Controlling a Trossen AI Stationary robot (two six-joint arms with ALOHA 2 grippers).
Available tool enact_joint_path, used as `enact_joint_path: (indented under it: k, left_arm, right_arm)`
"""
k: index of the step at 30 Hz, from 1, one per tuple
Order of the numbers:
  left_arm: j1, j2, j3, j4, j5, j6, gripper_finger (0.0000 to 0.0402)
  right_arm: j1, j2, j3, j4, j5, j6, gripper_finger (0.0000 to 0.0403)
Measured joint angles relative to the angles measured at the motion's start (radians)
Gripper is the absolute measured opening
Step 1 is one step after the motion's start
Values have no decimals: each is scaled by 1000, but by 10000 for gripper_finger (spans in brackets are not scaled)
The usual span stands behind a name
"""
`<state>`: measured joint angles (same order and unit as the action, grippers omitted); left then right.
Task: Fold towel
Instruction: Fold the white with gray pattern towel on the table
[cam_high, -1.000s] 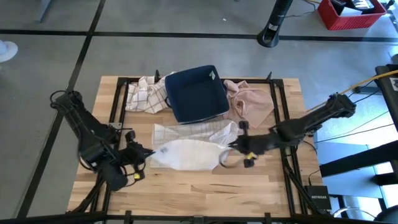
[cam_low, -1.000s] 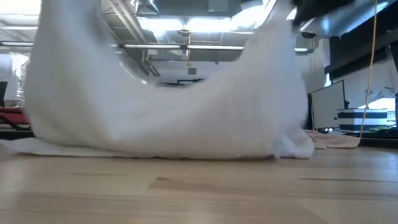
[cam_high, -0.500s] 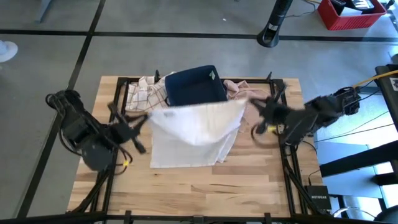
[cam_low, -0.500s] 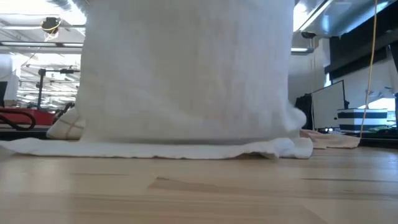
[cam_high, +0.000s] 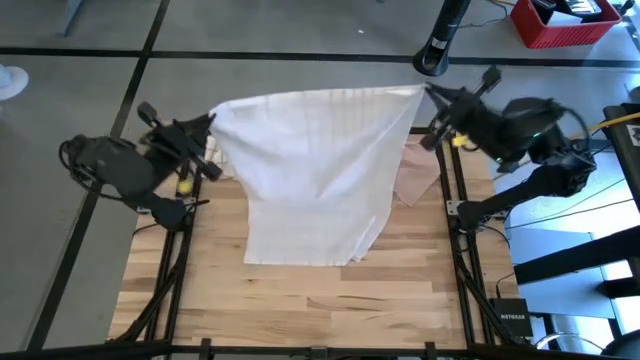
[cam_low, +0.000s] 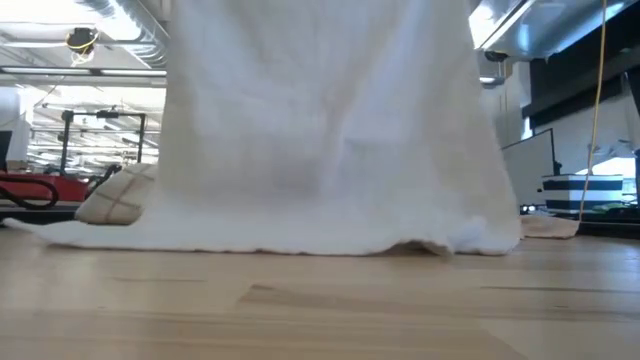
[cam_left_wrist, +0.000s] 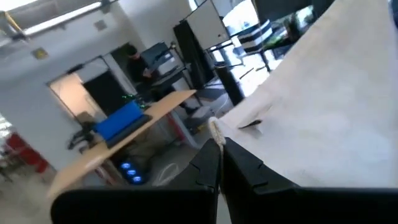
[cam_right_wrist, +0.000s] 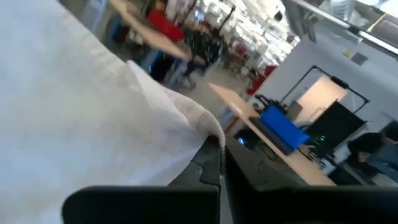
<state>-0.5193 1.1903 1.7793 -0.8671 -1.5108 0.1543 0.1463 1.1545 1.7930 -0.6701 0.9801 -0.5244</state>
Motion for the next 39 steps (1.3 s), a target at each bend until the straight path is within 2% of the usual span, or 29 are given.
enact_joint_path:
  k: [5,9,15,21,26,31,36,39]
  left_arm:
    - [-14,-10,37,300,254,235,5]
    - [-74,-10,39,473,373,412,5]
    - [-194,9,39,450,407,400,5]
    - [-315,90,39,453,409,320,5]
    - [-413,181,38,603,409,374,5]
    - [-491,263,38,909,409,632,5]
    - [-538,307,38,1282,426,958,5]
    - [-545,305,38,1422,469,1106,5]
  right_arm:
    - [9,2,65,27,-99,34,9]
    - [52,-1,127,-109,-179,211,5]
    - [153,2,165,-337,-257,434,5]
    - [340,21,164,-418,-357,472,5]
    - [515,54,164,-292,-398,454,6]
    - [656,89,164,-68,-392,327,7]
    - [761,114,164,206,-287,93,6]
    - [808,122,164,352,-208,-56,6]
